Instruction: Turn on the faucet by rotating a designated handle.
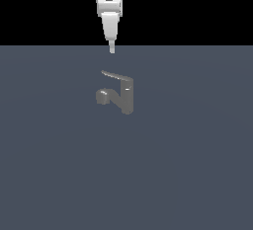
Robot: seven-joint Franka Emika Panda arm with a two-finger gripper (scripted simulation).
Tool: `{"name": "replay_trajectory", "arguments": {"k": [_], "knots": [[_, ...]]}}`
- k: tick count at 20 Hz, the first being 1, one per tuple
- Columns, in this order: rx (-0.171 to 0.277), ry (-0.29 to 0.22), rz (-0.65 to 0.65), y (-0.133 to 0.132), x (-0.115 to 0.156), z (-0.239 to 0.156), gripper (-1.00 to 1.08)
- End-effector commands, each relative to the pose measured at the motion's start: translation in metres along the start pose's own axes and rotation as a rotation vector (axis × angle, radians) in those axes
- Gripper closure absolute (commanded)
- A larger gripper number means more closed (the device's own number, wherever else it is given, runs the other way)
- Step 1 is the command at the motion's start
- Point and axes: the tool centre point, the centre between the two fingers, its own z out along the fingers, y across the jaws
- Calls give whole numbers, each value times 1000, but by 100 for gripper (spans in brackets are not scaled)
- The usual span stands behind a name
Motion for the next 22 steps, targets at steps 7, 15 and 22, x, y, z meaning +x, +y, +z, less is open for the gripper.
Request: {"name": "replay_trajectory", "arguments": {"k": [7, 15, 22], "knots": [[-2, -8, 175, -27, -8, 56, 108], [-4, -12, 262, -38, -11, 86, 108], [-4, -13, 278, -39, -12, 91, 108]]}}
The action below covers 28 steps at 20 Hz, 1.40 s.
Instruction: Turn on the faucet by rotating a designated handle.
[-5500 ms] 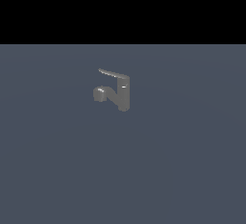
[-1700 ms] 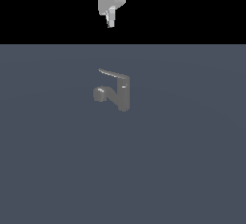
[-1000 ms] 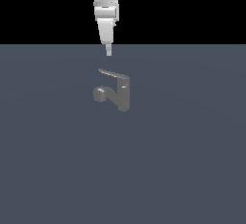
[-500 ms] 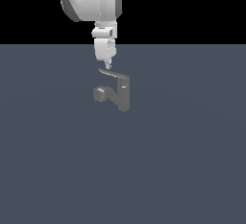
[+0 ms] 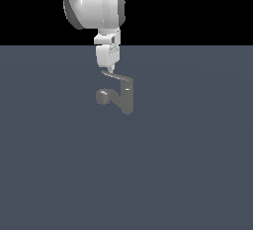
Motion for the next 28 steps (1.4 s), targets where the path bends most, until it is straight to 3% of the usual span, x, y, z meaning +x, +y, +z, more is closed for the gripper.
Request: {"name": "replay_trajectory", "arguments": {"k": [1, 28], "knots": [[1, 0, 2, 0, 0, 0, 108], [1, 0, 1, 62, -12, 0, 108]]}}
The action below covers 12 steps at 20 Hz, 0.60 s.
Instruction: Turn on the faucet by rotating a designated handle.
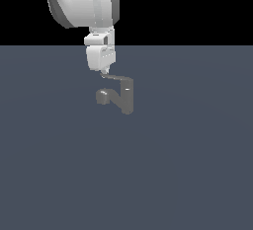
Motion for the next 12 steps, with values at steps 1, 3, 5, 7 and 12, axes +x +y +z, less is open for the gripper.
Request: {"name": "replay_trajectory", "arguments": {"k": [1, 3, 5, 7, 12], "knots": [[-5, -1, -5, 10, -5, 0, 108], [-5, -1, -5, 16, -6, 0, 108], [-5, -1, -5, 18, -7, 0, 108], [-1, 1, 2, 15, 0, 0, 108], [-1, 0, 1, 27, 7, 0, 108]]}}
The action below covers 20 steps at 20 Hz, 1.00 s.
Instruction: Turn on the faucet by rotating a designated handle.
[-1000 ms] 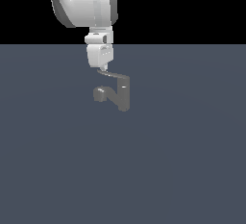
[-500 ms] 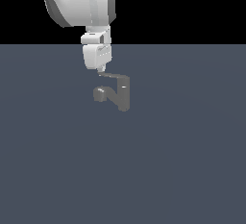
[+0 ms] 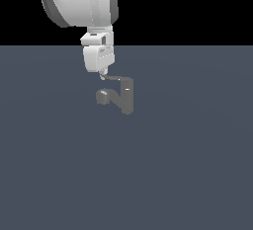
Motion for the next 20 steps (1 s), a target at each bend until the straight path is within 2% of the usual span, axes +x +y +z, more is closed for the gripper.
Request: {"name": "replay_trajectory", "arguments": {"k": [1, 20], "knots": [[-3, 2, 3, 6, 6, 0, 108], [-5, 1, -1, 54, 33, -1, 108]]}}
